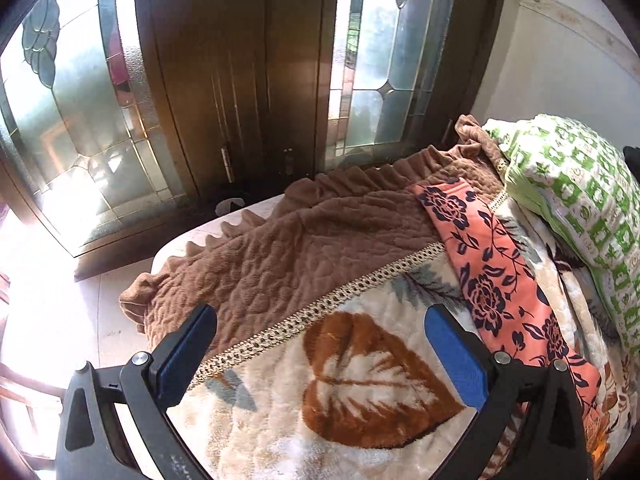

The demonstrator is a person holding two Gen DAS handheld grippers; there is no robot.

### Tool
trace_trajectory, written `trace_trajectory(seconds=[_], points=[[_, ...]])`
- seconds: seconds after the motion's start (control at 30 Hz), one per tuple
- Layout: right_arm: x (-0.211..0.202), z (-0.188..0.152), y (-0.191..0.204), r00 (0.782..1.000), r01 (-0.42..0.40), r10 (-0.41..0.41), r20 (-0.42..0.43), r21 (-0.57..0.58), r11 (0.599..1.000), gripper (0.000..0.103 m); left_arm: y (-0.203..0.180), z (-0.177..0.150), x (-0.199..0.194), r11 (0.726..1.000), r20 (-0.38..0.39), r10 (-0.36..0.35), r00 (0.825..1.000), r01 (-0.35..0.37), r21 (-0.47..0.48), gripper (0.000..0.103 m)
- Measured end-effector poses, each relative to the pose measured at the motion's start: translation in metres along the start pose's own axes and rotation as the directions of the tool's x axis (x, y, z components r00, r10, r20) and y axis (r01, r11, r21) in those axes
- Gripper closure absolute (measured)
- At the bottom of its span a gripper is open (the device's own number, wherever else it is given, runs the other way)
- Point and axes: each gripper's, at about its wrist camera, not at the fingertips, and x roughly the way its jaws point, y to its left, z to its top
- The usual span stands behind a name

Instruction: Fold small clothes

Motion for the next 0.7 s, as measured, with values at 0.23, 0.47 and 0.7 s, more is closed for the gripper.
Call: trace_trajectory(seconds=[0.23, 0.47, 0.7], points=[[0.076, 0.029, 0.150, 0.992, -0.094, 0.066, -0.105, -0.302, 0.949, 0.024, 0.048, 0.025, 0.004, 0.990, 0.037, 0.100, 0.994, -0.095, -0.108, 0.000], [0.185, 0.028, 0.242, 0.990, -0.039, -0.029, -0.137, -0.465, 0.884, 0.024, 0.062, 0.029, 0.017, 0.990, 0.008, 0.094, 0.996, -0.093, -0.111, 0.000], [0.251, 0.039, 0.263, 0.986, 0.068, -0.131, -0.106, -0.464, 0.883, 0.040, 0.056, 0.031, 0.022, 0.992, 0.009, 0.099, 0.995, -0.099, -0.074, 0.000]])
